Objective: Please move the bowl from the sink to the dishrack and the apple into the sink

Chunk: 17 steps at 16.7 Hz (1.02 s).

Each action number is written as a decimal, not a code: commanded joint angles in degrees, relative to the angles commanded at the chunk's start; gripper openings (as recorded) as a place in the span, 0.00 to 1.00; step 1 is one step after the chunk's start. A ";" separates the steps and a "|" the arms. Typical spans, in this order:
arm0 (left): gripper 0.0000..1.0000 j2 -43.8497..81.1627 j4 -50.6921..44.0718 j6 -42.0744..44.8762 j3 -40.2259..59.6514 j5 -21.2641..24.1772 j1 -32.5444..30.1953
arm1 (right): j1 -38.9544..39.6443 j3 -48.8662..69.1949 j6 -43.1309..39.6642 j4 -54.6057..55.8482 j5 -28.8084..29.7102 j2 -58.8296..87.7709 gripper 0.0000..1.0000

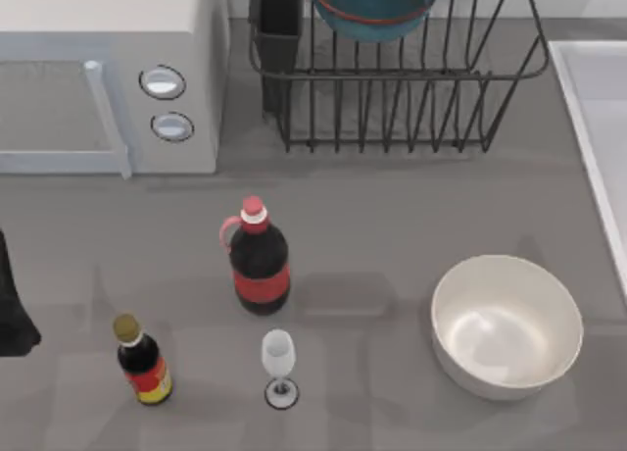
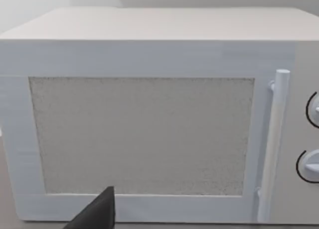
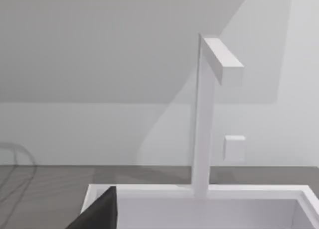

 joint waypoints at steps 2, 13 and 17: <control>1.00 0.00 0.00 0.00 0.00 0.00 0.00 | 2.95 -2.65 -0.08 -9.44 2.48 -12.70 1.00; 1.00 0.00 0.00 0.00 0.00 0.00 0.00 | 18.49 -16.80 -0.53 -59.70 16.32 -77.35 1.00; 1.00 0.00 0.00 0.00 0.00 0.00 0.00 | 21.36 -19.56 -0.62 -69.08 19.27 -87.36 1.00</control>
